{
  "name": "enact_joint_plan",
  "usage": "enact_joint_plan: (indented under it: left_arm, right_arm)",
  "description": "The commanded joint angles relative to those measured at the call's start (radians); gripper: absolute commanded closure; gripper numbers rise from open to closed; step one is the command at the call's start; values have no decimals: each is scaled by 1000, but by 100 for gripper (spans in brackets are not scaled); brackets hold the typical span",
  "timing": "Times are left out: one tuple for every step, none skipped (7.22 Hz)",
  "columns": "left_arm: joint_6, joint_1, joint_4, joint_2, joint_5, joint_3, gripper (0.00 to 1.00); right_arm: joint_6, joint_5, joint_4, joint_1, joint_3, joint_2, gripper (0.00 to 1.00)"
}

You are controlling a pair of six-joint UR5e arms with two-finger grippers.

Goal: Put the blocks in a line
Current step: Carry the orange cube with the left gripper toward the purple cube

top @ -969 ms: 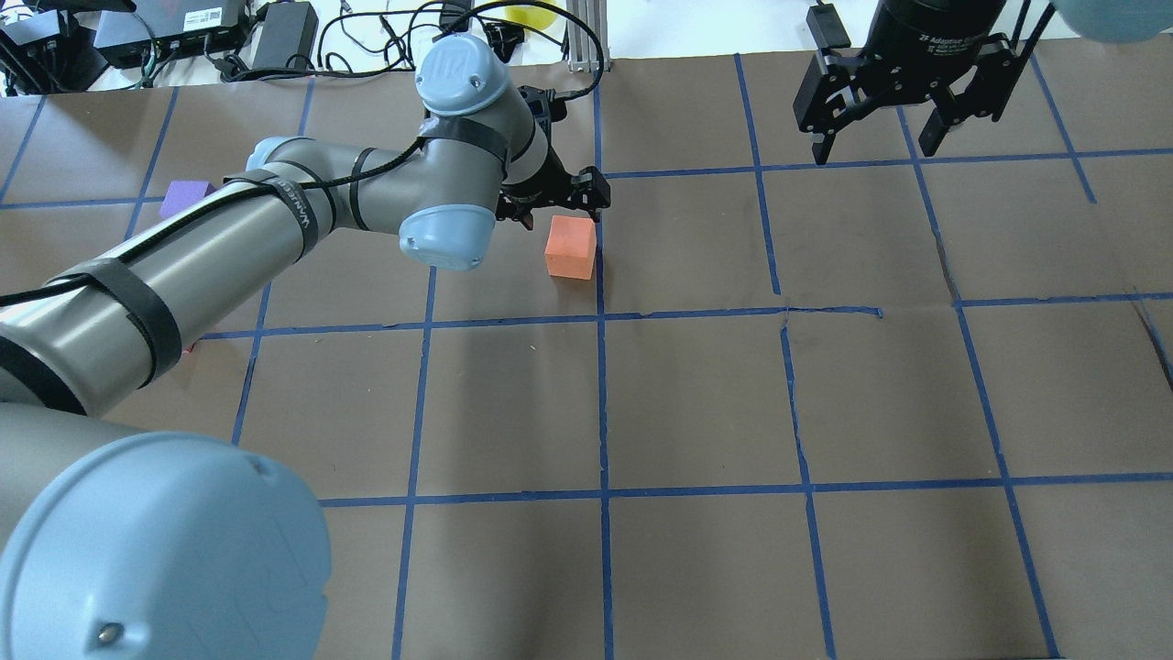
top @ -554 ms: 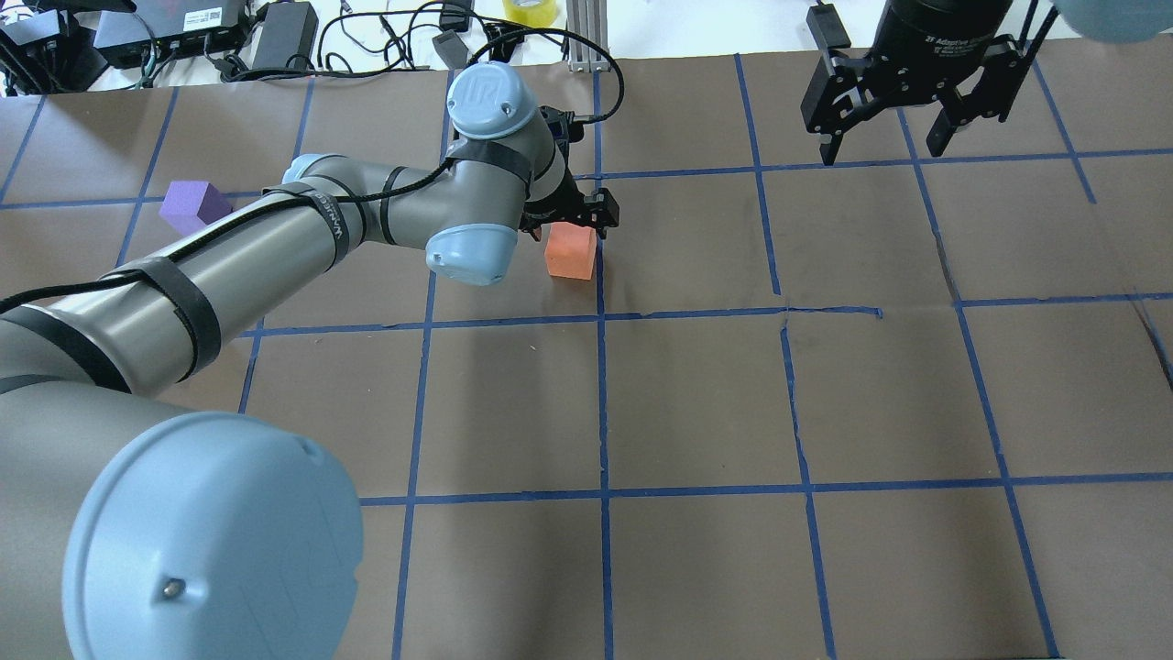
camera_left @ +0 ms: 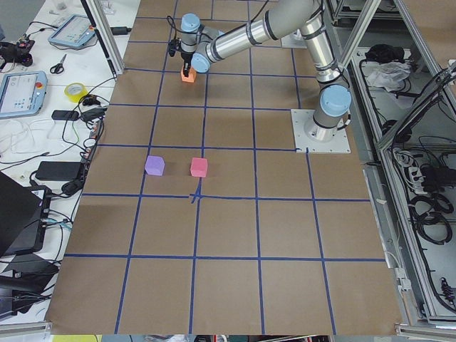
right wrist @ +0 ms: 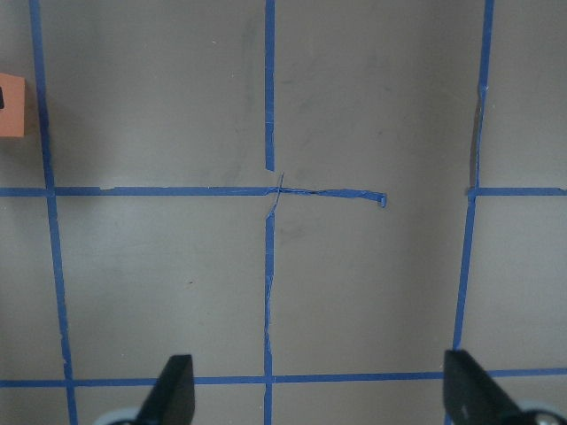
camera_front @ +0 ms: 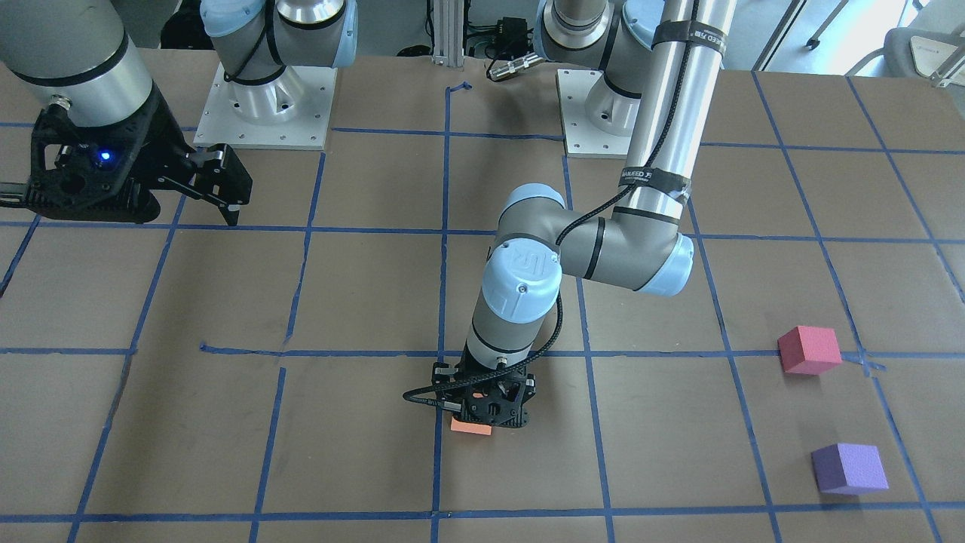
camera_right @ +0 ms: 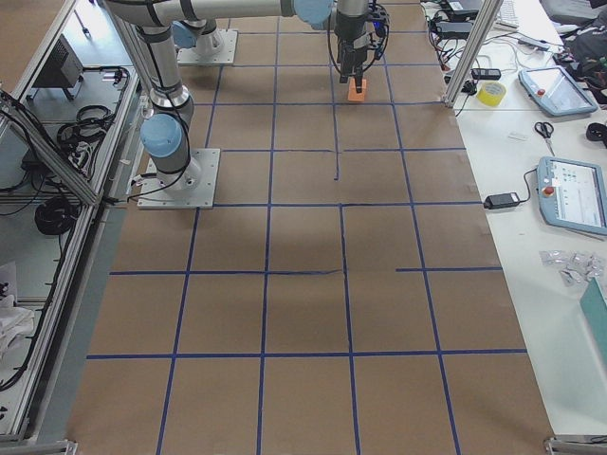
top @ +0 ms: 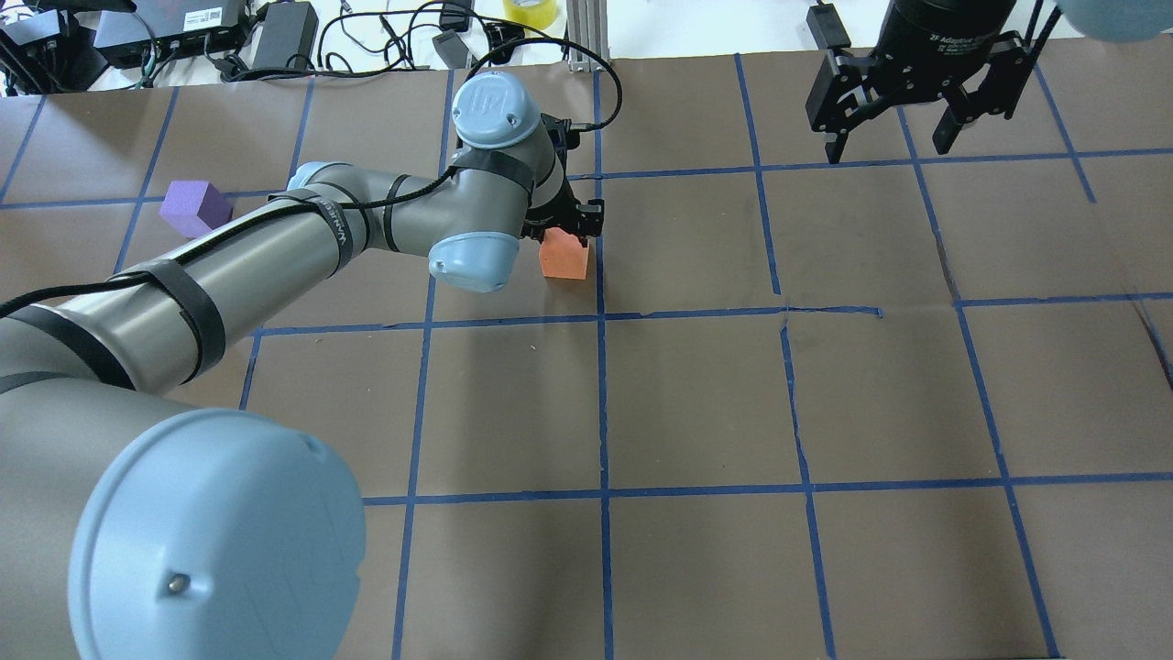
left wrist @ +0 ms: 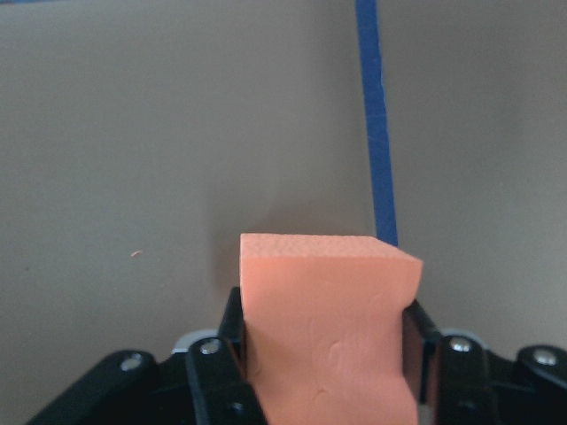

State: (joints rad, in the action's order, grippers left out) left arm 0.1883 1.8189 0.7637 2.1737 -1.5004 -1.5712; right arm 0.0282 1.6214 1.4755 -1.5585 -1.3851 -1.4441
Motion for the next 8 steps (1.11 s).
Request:
enact_joint_plan:
  left_arm:
    - [5,-76,83,-57,-3,19,100]
    - [0,-137,103,-87,0,22,100]
    - [-80,-227,167,-122,8,20,100]
    - [-186,-330,205,-149,25,13,100]
    - [-314,-420,265,-178,23,11,100]
    - [-388,-497,287,-199,23,7,100]
    - [-444,-569,292,-206,40,2,100]
    - [-476,-654,321,-213,80,3,100]
  right_arm:
    - [-4,24,-1,-2,1,-4,0]
    - [-2,19,-1,-2,1,-7,0]
    - [-8,25,-1,-2,1,-7,0]
    - [-2,26,0,-2,0,-4,0]
    - [-5,19,-1,-2,0,1,0]
    - [-1,23,-1,-2,0,1,0]
    - [9,28,-4,-2,-6,1,0]
    - [0,31,-1,0,-14,-10,0]
